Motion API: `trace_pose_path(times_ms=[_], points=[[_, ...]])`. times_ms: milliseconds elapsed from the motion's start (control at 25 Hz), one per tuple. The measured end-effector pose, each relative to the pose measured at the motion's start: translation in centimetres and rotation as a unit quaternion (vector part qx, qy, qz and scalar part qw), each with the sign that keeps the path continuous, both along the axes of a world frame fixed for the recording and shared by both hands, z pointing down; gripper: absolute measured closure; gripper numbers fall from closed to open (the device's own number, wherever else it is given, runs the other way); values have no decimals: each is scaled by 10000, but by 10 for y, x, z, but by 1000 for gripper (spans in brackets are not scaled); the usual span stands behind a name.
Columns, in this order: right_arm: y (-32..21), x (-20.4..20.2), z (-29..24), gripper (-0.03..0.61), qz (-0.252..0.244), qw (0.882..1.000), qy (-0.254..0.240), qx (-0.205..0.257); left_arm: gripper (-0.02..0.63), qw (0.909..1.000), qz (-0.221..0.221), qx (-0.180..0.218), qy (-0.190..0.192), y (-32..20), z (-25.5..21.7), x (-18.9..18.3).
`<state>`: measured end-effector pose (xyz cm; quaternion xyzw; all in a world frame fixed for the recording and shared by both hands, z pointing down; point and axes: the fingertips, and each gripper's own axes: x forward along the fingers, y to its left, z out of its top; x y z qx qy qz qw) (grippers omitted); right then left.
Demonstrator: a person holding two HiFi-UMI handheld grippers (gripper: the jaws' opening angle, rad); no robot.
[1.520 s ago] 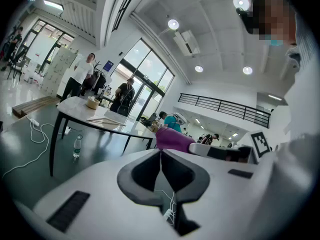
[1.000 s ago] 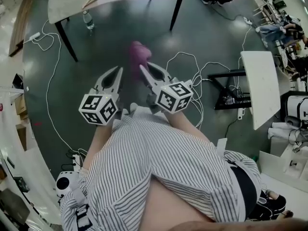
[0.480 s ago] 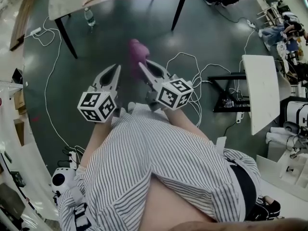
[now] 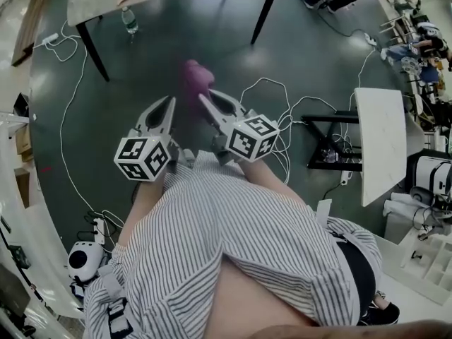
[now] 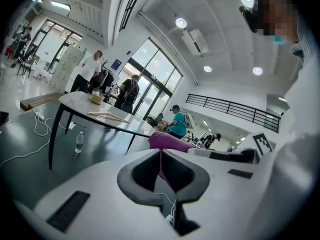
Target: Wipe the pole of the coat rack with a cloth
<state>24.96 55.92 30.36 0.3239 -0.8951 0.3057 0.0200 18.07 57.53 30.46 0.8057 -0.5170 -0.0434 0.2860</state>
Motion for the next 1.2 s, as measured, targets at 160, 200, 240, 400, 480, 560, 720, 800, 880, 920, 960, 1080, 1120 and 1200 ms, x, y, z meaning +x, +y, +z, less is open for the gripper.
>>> trace_pose_path(times_ms=[160, 200, 240, 400, 480, 560, 720, 800, 880, 920, 960, 1080, 1120, 1200], points=[[-19, 4, 6, 511, 94, 9999, -29, -92, 594, 9999, -108, -52, 48, -18, 6, -6], [-26, 2, 8, 511, 98, 9999, -38, -106, 594, 9999, -86, -68, 49, -25, 8, -8], [-34, -1, 9, 511, 105, 9999, -46, -114, 594, 9999, -56, -79, 36, -32, 9, -11], [-67, -24, 13, 511, 96, 9998, -133, -142, 594, 9999, -95, -95, 35, -64, 12, -33], [-86, -39, 16, 511, 65, 9997, -158, -181, 594, 9998, -152, -114, 66, -87, 13, -50], [-109, -54, 18, 511, 74, 9997, -134, -169, 594, 9998, -158, -115, 50, -114, 13, -70], [-168, -83, 6, 511, 203, 9996, -168, -61, 594, 9999, -67, -90, 51, -175, 3, -109], [-194, -96, -1, 511, 277, 9994, -205, 2, 594, 10000, 15, -41, -2, -203, -3, -122], [-219, -110, -3, 511, 311, 9993, -225, 3, 594, 9999, 118, -9, -5, -229, -7, -132], [-231, -118, -4, 511, 314, 9992, -233, 13, 594, 9998, 169, 13, 44, -242, -10, -137], [-244, -125, -6, 511, 318, 9992, -239, 40, 594, 9997, 231, 43, 107, -254, -13, -142], [-273, -144, -10, 511, 402, 9988, -259, 137, 594, 9987, 475, 117, 152, -285, -18, -153], [-280, -149, -9, 511, 447, 9986, -260, 139, 594, 9984, 542, 113, 128, -292, -17, -157], [-288, -154, -4, 511, 524, 9984, -214, 88, 594, 9981, 602, 56, 129, -303, -11, -163]])
